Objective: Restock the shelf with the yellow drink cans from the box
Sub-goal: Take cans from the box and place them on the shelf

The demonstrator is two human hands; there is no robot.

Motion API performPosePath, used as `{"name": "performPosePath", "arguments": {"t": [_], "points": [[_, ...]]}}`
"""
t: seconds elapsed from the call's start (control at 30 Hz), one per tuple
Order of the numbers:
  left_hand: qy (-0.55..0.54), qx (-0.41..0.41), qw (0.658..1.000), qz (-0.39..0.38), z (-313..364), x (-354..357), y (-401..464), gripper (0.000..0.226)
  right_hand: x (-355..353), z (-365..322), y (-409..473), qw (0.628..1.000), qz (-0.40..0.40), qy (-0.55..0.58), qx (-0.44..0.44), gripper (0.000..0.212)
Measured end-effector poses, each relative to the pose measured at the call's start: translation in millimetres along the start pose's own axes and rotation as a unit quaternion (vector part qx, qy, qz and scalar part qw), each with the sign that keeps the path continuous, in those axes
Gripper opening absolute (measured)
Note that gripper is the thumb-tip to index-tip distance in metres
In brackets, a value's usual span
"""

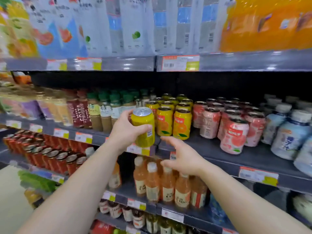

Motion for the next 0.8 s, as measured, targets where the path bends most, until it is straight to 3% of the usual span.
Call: {"name": "performPosePath", "arguments": {"t": [0.1,0.27,0.57,0.63,0.73,0.8], "points": [[0.002,0.009,1.0,-0.014,-8.9,-9.0,37.7,0.079,-2.8,-1.4,14.9,0.999,0.014,0.001,0.032,0.079],[0.012,0.001,0.999,-0.033,-27.5,2.9,74.1,0.069,-11.9,8.4,25.6,0.996,0.047,0.019,0.069,0.077],[0.061,-0.029,0.994,-0.086,-42.2,8.1,84.7,0.082,-17.0,18.1,41.8,0.995,0.041,0.024,0.085,0.077],[0.162,-0.003,0.984,-0.068,-26.5,4.1,82.2,0.089,-17.2,18.9,46.7,0.996,0.033,0.026,0.083,0.077],[0.37,0.032,0.928,0.009,5.6,0.0,81.7,0.096,-17.5,19.6,52.7,0.997,0.032,0.026,0.071,0.078],[0.42,0.02,0.907,0.02,12.5,0.0,88.3,0.1,-16.1,19.7,54.7,0.997,0.032,0.026,0.062,0.078]]}}
Point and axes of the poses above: each hand's wrist, its own y-axis towards the middle knuckle, its own x-axis out of the palm, z = x × y, the point moved 6 cm from there along y, towards the middle knuckle, and after that the axes turned 12 degrees about -z, right-handed, at the moved point
